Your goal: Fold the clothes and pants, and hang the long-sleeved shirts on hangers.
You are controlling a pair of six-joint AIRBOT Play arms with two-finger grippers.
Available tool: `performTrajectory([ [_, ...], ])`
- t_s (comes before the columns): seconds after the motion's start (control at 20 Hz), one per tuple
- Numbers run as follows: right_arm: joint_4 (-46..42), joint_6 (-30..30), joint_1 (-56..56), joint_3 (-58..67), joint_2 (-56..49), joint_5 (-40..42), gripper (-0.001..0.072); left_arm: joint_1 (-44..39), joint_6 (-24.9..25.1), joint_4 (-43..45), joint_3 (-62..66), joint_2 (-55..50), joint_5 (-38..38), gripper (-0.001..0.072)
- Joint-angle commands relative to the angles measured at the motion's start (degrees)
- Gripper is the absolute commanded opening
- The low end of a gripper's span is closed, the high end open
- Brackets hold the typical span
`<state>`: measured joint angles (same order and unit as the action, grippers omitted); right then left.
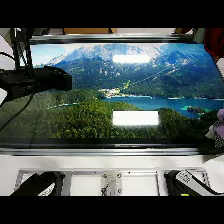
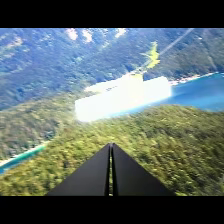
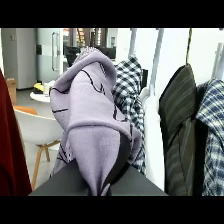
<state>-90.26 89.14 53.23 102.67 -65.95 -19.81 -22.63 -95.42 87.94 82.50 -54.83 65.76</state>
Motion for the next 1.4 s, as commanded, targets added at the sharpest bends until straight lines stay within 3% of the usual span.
performTrajectory([
  [0.0, 0.04, 1.57, 0.61, 3.74, -4.57, 1.86, 0.0020, -0.28, 0.02, -2.56, -0.02, -0.04, 0.52, 0.0016],
  [0.5, 0.02, 6.88, 4.31, 4.33, -9.57, 0.68, 0.0020, -6.93, 0.02, -2.43, -0.02, -0.04, 0.68, 0.0016],
  [1.05, -1.38, 6.91, 7.17, 4.28, -4.28, -14.86, 0.0020, -7.39, 0.02, -2.36, -0.02, -0.04, 0.61, 0.0016],
  [1.35, -2.82, 10.34, 17.49, 4.15, 4.83, -28.37, 0.0020, -7.39, 0.04, -2.40, -0.02, -0.04, -1.77, 0.0016],
])
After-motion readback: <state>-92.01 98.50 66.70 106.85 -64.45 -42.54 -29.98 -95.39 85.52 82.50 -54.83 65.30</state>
